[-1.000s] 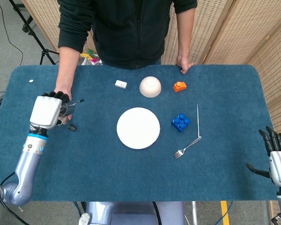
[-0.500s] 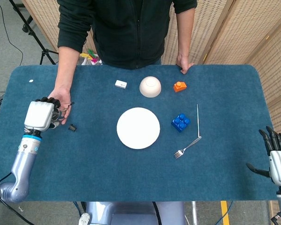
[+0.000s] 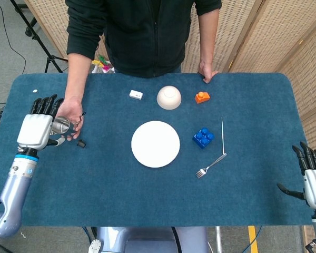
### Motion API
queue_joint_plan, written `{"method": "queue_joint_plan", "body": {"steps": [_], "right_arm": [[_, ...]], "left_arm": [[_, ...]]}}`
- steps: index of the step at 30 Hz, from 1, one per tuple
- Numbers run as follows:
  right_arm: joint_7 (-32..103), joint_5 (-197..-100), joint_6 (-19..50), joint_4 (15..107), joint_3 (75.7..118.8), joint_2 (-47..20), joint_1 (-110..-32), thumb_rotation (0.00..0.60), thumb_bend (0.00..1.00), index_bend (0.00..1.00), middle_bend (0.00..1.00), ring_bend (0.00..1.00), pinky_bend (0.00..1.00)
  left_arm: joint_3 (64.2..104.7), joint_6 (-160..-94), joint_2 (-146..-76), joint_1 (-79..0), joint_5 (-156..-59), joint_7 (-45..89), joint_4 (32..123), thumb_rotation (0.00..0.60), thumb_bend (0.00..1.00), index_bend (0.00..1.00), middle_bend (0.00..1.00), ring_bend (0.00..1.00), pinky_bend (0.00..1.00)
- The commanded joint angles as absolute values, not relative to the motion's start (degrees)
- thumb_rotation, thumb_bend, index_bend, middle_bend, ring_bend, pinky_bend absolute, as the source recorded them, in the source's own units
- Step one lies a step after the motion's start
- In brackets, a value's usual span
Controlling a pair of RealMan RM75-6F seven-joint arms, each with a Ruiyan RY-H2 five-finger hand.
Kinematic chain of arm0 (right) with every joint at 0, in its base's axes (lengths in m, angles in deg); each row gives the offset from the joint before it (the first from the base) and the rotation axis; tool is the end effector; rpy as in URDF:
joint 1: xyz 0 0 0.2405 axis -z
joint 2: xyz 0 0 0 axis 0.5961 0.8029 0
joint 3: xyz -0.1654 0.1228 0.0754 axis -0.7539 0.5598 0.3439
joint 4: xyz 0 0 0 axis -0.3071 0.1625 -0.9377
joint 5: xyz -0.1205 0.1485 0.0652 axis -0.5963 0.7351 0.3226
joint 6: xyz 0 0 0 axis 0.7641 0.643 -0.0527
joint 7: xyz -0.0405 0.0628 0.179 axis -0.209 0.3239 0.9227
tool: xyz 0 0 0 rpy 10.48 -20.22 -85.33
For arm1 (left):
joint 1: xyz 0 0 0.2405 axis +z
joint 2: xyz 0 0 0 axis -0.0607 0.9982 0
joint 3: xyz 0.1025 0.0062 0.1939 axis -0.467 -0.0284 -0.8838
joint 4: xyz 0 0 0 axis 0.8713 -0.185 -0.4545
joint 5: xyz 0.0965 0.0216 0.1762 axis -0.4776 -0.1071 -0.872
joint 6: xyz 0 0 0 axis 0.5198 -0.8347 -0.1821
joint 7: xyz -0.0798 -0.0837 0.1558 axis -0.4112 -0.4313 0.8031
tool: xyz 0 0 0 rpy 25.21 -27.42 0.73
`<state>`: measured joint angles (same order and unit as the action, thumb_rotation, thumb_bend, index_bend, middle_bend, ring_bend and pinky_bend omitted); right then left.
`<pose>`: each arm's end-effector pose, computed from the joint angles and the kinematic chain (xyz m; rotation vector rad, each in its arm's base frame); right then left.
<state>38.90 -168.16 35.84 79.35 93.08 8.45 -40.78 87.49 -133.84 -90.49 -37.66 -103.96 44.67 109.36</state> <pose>-0.2832 -0.2353 0.1760 1.2856 -0.9307 0.9461 -0.1588 0.3578 0.1361 -1.5013 -0.8091 -0.8772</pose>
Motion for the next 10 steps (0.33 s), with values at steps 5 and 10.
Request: {"method": "queue_joint_plan", "body": {"steps": [5,10], "right_arm": [[38.85,-168.69,37.14,79.57,93.21,8.7,-40.35,0.6,0.0,0.0,0.0,0.0,0.0],[38.7,-169.6,38.1,79.85,93.09,8.63,-40.11,0.6,0.0,0.0,0.0,0.0,0.0]], "left_arm": [[80.67,-145.83,-84.45,-24.02,-116.63,33.31,112.98,0.6,0.0,0.0,0.0,0.0,0.0],[76.97,-151.35,-89.05,-17.06,-121.61,24.85,104.96,0.6,0.0,0.0,0.0,0.0,0.0]]}}
